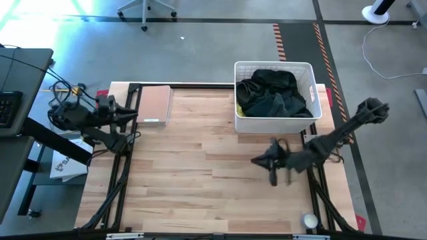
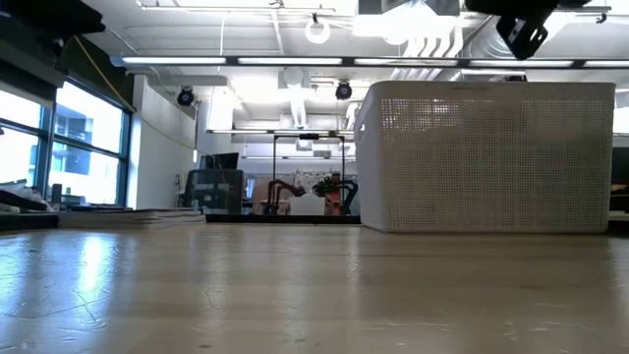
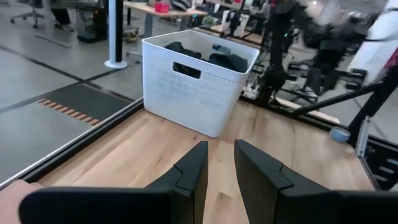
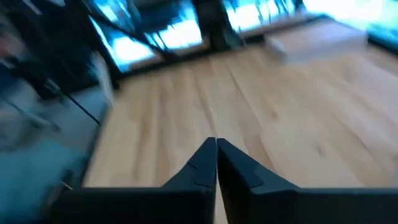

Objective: Sort clothes
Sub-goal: Return to Home Position

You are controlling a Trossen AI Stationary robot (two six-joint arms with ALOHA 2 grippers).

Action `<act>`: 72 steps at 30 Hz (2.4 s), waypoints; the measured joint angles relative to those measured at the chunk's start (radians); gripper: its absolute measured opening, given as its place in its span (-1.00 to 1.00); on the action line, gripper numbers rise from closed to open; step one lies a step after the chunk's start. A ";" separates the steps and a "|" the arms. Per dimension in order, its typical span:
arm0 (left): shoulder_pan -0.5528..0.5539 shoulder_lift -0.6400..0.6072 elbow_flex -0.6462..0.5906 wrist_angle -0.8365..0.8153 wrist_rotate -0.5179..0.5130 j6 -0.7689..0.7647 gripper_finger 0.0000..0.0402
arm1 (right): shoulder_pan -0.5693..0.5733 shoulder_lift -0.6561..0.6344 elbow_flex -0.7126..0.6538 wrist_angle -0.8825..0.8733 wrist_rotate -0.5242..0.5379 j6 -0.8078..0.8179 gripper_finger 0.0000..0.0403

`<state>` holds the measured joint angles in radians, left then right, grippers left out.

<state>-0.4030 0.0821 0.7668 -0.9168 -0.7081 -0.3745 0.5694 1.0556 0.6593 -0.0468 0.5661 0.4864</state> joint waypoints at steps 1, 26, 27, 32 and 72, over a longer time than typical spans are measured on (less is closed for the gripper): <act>0.000 -0.023 -0.012 0.000 0.002 0.004 -0.62 | -0.016 -0.053 -0.057 0.079 -0.024 -0.037 -0.97; -0.018 -0.077 -0.080 0.140 -0.092 0.173 -0.62 | -0.543 -0.635 -0.650 0.700 -0.578 -0.196 -1.00; -0.018 -0.077 -0.084 0.141 -0.092 0.170 -0.62 | -0.543 -0.635 -0.650 0.700 -0.577 -0.194 -1.00; -0.018 -0.077 -0.149 0.218 -0.098 0.169 -0.62 | -0.543 -0.635 -0.650 0.694 -0.577 -0.181 -1.00; 0.353 -0.076 -0.756 0.993 0.494 0.271 -1.00 | -0.543 -0.637 -0.651 0.765 -0.733 -0.226 -1.00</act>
<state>-0.0498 0.0063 0.0109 0.0759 -0.2143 -0.1034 0.0269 0.4183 0.0086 0.7182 -0.1665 0.2607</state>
